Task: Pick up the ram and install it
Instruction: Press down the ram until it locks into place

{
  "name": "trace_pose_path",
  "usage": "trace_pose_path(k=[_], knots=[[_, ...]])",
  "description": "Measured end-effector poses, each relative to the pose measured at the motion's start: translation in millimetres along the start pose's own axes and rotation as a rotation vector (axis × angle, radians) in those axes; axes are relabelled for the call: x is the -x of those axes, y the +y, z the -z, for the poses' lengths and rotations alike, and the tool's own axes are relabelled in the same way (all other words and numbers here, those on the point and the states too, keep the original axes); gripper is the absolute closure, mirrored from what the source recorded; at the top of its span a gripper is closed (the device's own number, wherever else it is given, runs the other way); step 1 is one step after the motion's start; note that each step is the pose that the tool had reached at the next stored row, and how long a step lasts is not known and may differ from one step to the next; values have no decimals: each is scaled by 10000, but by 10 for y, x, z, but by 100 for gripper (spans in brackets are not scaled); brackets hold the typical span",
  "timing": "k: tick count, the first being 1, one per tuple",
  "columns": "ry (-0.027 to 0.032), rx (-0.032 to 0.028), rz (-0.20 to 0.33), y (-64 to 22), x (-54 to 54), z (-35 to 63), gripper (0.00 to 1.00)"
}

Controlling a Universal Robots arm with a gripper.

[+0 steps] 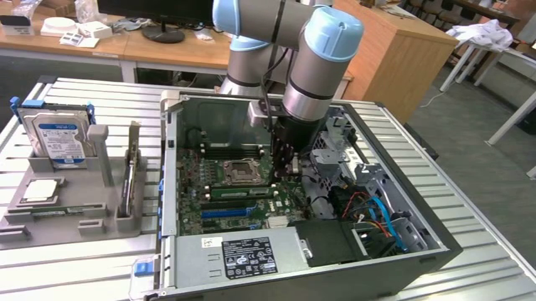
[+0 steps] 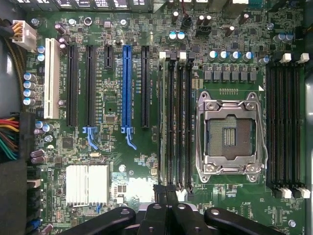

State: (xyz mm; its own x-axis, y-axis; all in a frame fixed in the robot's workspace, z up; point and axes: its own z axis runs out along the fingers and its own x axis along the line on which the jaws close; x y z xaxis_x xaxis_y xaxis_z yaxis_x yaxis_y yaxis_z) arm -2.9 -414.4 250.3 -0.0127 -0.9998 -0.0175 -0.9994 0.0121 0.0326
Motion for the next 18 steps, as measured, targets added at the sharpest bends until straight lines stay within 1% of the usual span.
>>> trace_pose_path(k=[18], knots=[[1,1,0,-3,-2,-85,89]])
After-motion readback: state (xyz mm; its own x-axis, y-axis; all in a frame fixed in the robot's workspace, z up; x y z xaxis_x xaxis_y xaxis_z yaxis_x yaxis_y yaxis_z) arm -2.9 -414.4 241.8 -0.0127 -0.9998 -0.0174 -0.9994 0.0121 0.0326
